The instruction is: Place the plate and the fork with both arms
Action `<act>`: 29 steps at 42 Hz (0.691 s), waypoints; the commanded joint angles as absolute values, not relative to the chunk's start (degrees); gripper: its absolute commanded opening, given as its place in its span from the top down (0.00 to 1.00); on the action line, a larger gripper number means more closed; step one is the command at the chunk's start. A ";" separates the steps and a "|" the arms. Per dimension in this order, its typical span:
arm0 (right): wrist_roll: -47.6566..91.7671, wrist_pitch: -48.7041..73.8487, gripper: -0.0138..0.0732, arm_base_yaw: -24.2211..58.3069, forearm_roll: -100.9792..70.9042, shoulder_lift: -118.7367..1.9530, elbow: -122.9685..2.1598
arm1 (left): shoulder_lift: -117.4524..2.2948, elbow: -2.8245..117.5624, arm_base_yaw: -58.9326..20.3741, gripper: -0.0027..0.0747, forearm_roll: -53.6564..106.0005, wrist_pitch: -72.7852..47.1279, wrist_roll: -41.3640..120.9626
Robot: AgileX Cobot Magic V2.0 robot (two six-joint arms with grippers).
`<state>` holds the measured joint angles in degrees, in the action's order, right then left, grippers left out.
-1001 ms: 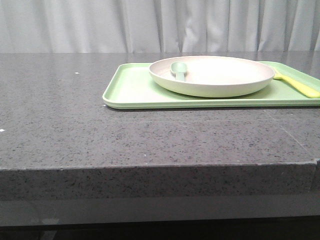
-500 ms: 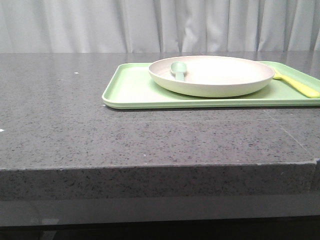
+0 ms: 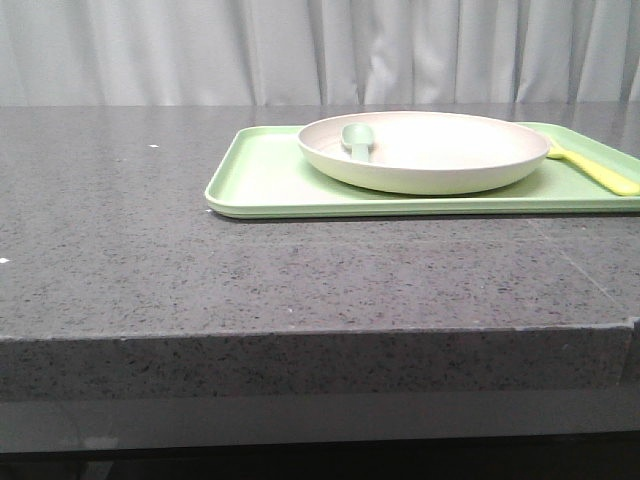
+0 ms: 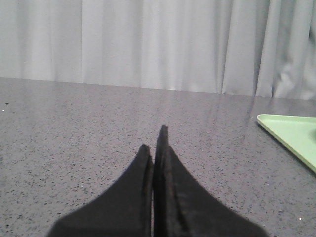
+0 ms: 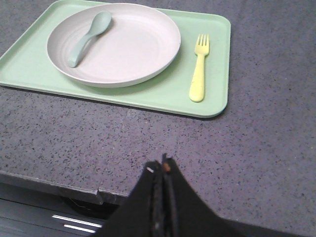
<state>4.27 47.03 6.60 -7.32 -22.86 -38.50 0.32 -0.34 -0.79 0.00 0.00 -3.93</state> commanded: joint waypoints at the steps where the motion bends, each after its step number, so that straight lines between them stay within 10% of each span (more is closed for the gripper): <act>1: 4.82 43.14 0.92 6.60 -7.55 -23.36 -40.10 | 1.57 -0.55 -0.76 0.99 0.00 4.09 -4.57; 11: 4.82 40.44 0.92 6.13 -5.47 -20.64 -37.26 | 1.57 -0.55 -0.76 0.99 0.00 4.09 -4.57; 29: 4.82 -0.41 0.92 3.05 -3.76 0.17 -0.91 | 1.46 -0.55 -0.76 0.99 0.00 4.09 -4.57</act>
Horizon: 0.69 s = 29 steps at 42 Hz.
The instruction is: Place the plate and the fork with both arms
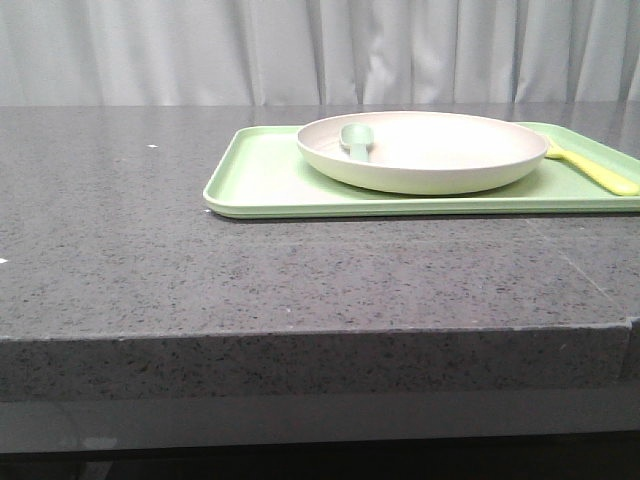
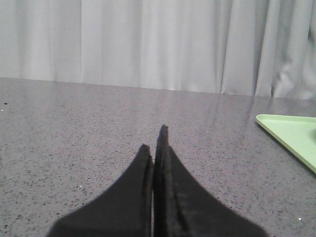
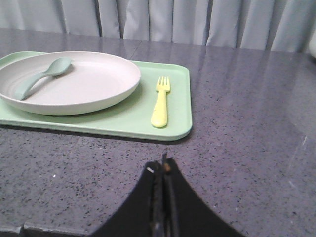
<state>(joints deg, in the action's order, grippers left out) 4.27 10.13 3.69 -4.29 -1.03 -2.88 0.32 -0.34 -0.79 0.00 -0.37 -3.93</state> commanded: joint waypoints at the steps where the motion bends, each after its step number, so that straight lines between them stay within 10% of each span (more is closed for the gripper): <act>1: 4.82 -1.53 0.92 2.98 -3.82 0.74 0.17 | 1.46 -0.55 -0.76 0.99 0.00 4.09 -4.57; 29: 0.56 -4.92 0.92 2.36 -2.64 1.66 1.33 | 1.46 -0.55 -0.76 0.99 0.00 4.09 -4.57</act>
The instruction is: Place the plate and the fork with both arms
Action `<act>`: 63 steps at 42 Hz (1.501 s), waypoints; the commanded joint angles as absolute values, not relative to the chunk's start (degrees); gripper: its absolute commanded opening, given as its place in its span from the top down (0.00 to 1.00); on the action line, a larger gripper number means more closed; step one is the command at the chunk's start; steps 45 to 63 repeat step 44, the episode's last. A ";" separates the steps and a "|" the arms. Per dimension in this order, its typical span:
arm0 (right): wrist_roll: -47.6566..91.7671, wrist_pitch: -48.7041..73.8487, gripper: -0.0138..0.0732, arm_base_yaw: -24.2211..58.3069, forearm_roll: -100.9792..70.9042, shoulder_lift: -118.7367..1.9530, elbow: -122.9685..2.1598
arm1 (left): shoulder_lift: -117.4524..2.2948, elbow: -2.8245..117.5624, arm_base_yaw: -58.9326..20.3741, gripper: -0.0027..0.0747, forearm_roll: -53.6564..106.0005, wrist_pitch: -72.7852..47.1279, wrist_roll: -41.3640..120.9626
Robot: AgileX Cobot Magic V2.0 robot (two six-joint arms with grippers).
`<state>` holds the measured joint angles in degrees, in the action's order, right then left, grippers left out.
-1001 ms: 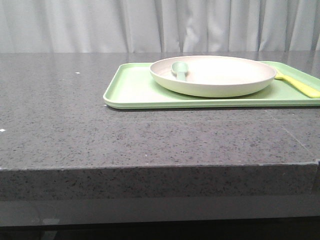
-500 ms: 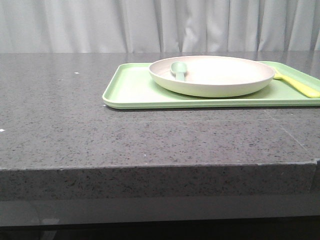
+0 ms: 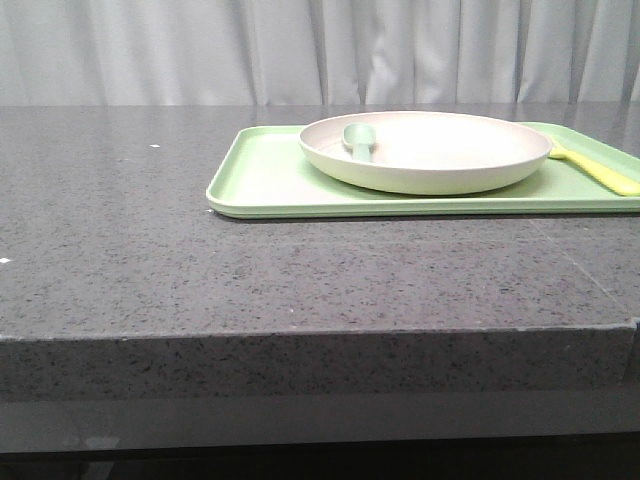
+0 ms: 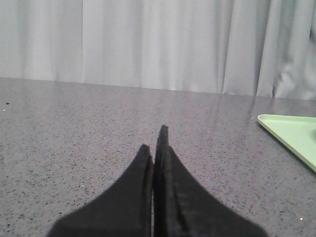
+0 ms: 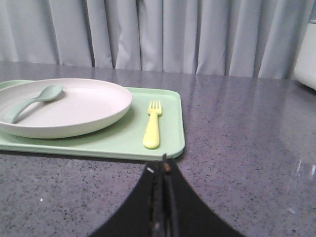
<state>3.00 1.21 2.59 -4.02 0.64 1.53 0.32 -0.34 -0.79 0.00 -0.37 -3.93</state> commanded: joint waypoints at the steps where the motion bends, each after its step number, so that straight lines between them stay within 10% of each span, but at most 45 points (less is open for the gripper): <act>1: -1.42 -5.22 0.92 2.36 -1.73 1.66 1.33 | 1.46 -0.55 -0.76 0.99 0.00 4.09 -4.57; 63: -3.60 -5.35 0.92 1.37 1.10 1.66 1.33 | 1.46 -0.55 -0.76 0.99 0.00 4.09 -4.57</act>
